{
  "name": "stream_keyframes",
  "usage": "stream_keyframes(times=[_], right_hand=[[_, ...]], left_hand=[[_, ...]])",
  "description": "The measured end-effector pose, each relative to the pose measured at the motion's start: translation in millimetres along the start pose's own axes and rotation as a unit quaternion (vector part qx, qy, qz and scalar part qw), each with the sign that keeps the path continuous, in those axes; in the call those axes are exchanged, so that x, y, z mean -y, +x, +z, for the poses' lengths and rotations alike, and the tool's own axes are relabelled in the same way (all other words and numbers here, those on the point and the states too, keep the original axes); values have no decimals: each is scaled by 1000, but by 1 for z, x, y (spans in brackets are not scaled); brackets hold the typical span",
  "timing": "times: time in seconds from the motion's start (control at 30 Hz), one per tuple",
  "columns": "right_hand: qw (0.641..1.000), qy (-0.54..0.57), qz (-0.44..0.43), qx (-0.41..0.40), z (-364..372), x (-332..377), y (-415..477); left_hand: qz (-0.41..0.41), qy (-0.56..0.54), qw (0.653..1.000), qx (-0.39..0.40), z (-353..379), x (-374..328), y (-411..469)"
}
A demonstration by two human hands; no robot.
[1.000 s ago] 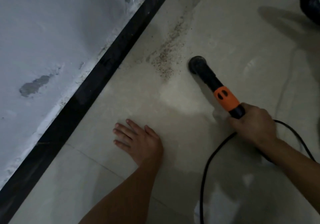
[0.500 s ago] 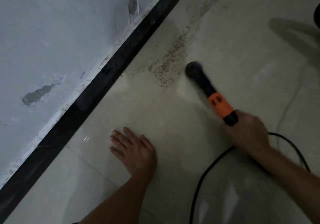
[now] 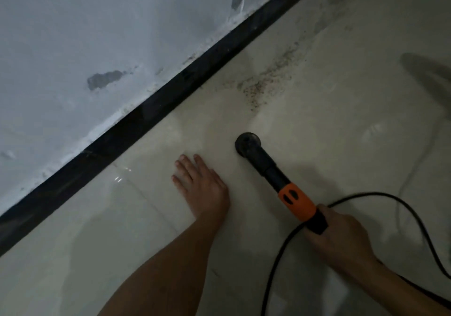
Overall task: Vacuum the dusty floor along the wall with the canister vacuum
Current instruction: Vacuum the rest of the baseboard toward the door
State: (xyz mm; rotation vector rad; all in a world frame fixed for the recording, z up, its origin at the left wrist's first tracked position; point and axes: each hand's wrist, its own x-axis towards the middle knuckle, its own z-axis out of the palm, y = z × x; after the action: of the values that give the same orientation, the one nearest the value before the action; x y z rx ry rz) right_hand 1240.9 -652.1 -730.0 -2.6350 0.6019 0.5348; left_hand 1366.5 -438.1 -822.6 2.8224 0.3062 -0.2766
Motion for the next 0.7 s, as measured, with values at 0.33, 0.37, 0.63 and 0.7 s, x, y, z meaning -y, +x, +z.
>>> stream_keyframes(times=[0.33, 0.37, 0.63, 0.7], right_hand=[[997, -61, -37, -7, 28, 16, -14], [999, -39, -7, -35, 19, 13, 1], [995, 13, 22, -101, -6, 20, 60], [995, -28, -3, -91, 4, 18, 53]], left_hand=[[86, -55, 994, -43, -19, 66, 16], [62, -64, 995, -48, -17, 55, 18], [-96, -15, 993, -62, -5, 5, 41], [-96, -11, 994, -57, -4, 5, 41]])
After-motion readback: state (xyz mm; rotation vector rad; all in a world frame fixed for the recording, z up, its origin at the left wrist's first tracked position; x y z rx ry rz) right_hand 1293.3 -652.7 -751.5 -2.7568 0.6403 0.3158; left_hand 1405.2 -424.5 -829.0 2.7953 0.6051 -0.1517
